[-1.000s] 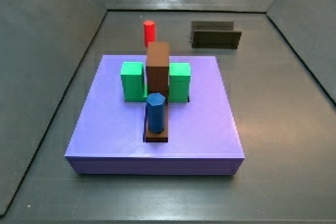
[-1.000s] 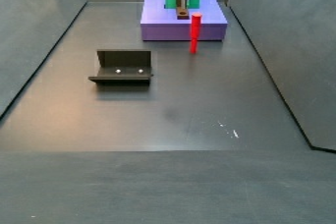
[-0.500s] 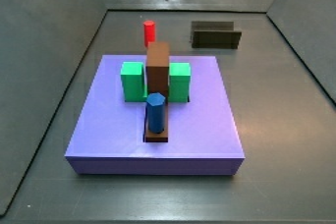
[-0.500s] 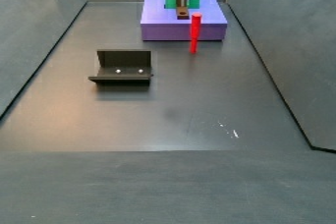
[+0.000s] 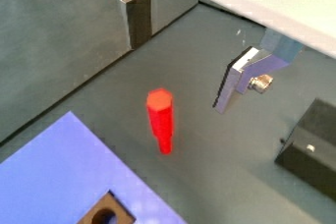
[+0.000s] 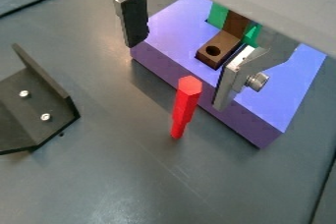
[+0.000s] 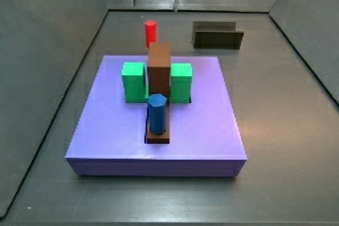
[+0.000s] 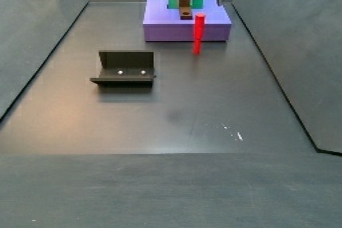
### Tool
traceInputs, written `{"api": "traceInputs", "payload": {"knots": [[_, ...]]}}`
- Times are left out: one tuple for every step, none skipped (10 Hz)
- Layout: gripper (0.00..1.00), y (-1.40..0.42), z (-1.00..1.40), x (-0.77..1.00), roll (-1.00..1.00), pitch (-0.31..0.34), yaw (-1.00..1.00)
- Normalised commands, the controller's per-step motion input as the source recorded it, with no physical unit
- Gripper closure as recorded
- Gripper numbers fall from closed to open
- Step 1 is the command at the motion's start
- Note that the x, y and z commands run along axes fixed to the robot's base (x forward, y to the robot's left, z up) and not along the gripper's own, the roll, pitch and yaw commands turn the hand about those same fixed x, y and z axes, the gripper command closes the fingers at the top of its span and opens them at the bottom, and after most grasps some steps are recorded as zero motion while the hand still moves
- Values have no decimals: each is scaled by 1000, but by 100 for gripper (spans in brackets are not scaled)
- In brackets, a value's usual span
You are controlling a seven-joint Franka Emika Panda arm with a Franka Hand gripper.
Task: Pick up the red object. Move up. Move to above the board. Insert the red object.
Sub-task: Pick up the red object.
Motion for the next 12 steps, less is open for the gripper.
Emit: {"api": "traceInputs", "payload": {"knots": [[0,-131,-226,0,57,0,0],[0,-157,-240,34,34,0,-23],[0,-177,-274,51,39,0,-43],[0,-174,-297,9,46,0,-46],[0,-166,-294,51,39,0,-46],[0,-114,-297,20,31,0,-51],[0,-66,-266,60,36,0,-66],[0,-17,-214,46,53,0,-66],[0,0,-191,66,64,0,-51],[0,0,-180,91,126,0,-66],[0,-3,-180,94,176,3,-63],[0,-23,-151,106,220,21,-49]]}}
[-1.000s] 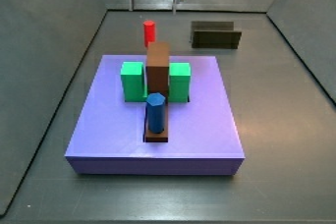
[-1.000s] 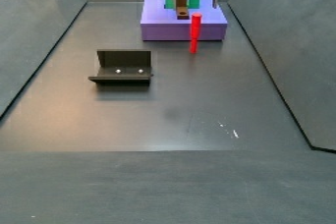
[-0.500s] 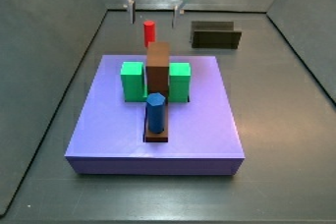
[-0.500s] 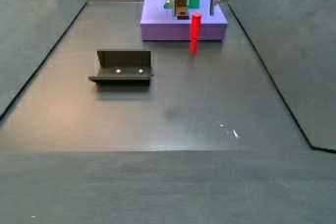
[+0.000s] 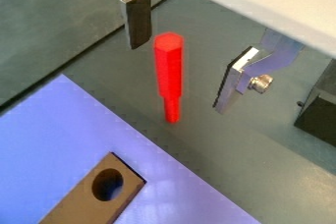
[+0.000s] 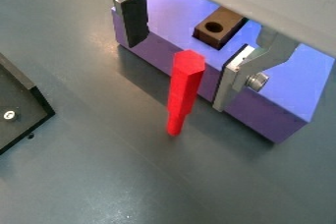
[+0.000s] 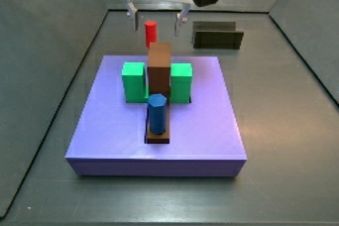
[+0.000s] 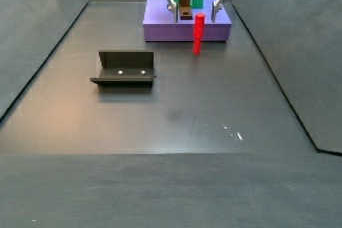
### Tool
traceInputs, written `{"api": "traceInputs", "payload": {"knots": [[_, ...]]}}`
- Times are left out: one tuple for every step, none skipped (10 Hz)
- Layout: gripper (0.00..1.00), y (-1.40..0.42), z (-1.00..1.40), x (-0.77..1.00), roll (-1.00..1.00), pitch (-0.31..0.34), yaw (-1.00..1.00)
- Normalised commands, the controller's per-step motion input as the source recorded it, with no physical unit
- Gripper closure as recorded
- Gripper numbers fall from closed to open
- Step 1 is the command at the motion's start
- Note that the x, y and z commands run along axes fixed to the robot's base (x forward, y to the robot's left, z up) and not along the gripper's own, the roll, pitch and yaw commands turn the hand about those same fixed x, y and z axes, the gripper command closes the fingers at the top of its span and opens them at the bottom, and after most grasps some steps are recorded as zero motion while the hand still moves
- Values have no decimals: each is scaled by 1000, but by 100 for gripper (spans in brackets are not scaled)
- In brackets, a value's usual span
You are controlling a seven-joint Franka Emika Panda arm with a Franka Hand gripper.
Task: Pick up the red object. Move up. Move to above the board. Insert the red object.
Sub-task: Pick up the red object.
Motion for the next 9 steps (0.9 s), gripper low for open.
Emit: {"api": "traceInputs", "payload": {"knots": [[0,-51,-143,97,250,27,-37],[0,-60,-146,83,221,16,-40],[0,-34,-103,9,170,7,-20],[0,-3,-37,0,87,0,-6],[0,0,0,0,4,0,0],[0,0,0,0,7,0,0],[0,0,0,0,6,0,0],[0,0,0,0,7,0,0],[0,0,0,0,9,0,0]]}}
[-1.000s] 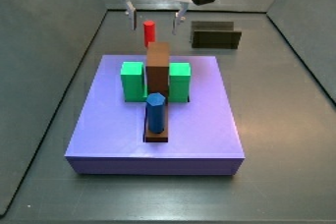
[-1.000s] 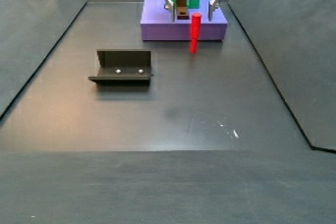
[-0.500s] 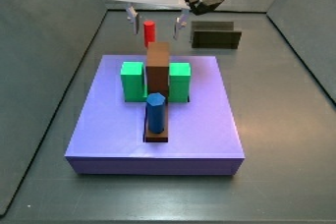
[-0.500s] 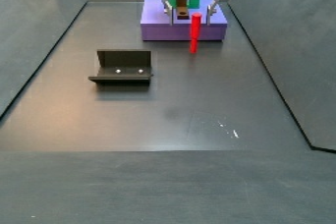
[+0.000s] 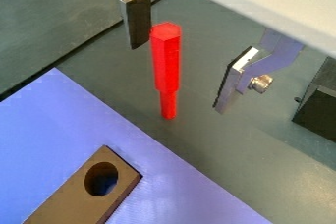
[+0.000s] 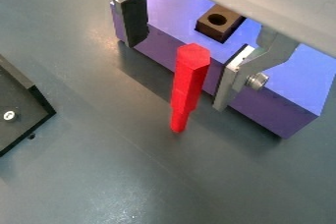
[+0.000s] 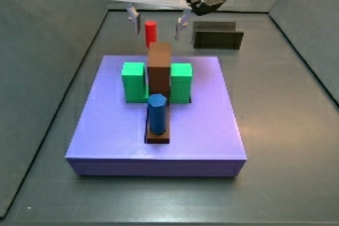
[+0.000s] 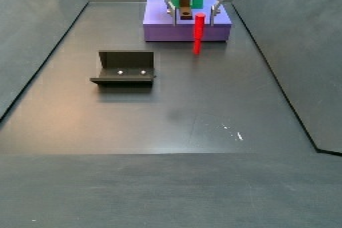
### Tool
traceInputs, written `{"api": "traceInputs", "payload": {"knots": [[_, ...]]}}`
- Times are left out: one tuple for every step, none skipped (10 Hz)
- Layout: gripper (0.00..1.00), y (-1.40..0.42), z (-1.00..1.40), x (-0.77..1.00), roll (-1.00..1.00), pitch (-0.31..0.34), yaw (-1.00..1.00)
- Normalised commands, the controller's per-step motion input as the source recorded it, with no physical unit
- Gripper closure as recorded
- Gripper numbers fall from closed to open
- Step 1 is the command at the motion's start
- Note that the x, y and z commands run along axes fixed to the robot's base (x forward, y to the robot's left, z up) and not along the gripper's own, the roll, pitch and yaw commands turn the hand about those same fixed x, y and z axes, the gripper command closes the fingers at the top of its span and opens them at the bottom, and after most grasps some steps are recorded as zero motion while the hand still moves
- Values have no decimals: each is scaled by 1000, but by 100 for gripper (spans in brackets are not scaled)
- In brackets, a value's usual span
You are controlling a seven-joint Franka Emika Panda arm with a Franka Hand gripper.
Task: Pick up the red object. Move up. Move to above the board. Insert the red object.
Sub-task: Pick up the red object.
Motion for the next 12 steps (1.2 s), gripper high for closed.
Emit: {"api": "traceInputs", "payload": {"knots": [[0,0,0,0,11,0,0],[0,0,0,0,10,0,0],[0,0,0,0,7,0,0],[0,0,0,0,4,0,0],[0,0,0,0,9,0,0],[0,0,0,0,30,0,0],[0,0,0,0,31,0,0],[0,0,0,0,27,0,0],[0,0,0,0,21,0,0],[0,0,-3,0,19,0,0],[0,0,-9,0,13,0,0],[0,0,-6,0,13,0,0]]}}
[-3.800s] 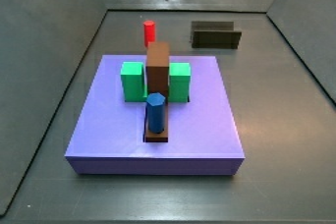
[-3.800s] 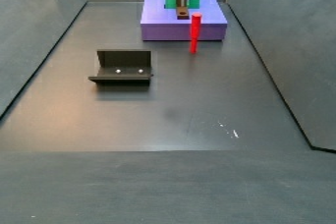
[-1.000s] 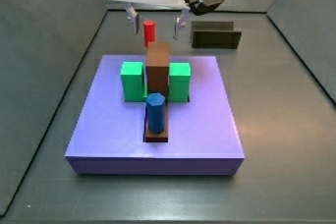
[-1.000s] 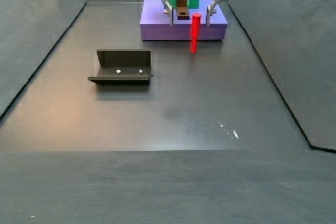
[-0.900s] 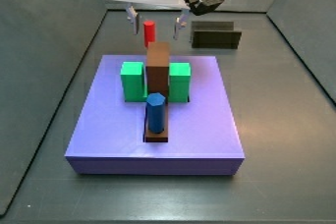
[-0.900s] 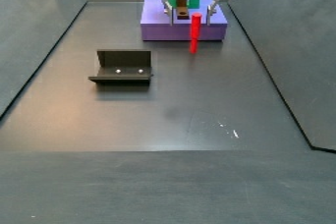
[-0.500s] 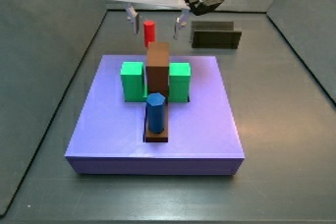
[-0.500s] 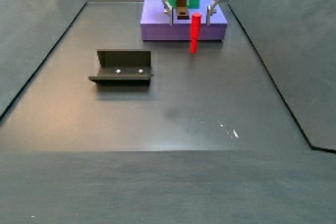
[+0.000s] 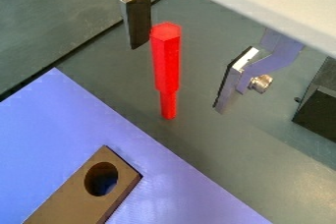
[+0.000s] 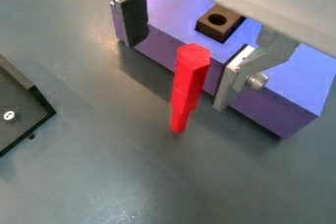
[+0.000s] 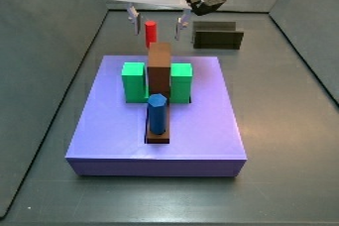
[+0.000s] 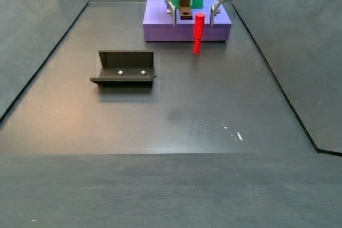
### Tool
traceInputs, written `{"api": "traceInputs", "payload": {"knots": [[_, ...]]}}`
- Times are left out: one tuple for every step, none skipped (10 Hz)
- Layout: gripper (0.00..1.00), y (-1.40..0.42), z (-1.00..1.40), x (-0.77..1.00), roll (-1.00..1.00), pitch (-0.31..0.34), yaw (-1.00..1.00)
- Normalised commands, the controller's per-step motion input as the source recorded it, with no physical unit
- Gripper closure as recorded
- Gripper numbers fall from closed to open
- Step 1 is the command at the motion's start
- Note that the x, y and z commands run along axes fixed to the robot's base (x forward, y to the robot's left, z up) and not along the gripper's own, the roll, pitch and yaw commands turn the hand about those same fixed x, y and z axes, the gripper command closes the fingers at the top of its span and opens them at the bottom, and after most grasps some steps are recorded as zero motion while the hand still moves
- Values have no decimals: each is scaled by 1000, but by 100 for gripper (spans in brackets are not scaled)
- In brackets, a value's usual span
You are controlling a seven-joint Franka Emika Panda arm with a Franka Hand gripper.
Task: Pick up the red object. Move up. Move to above the board. Insert the red object.
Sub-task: Pick up the red object.
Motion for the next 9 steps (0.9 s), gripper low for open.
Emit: {"api": "traceInputs", "payload": {"knots": [[0,0,-11,0,9,0,0],[0,0,-6,0,10,0,0],[0,0,-20,3,14,0,0],[0,0,-37,9,19,0,-26],[0,77,-23,0,20,0,-31],[0,143,-37,0,17,0,-14],[0,114,-40,0,13,0,0],[0,109,-37,0,14,3,0],[0,74,-26,0,3,0,-6]]}}
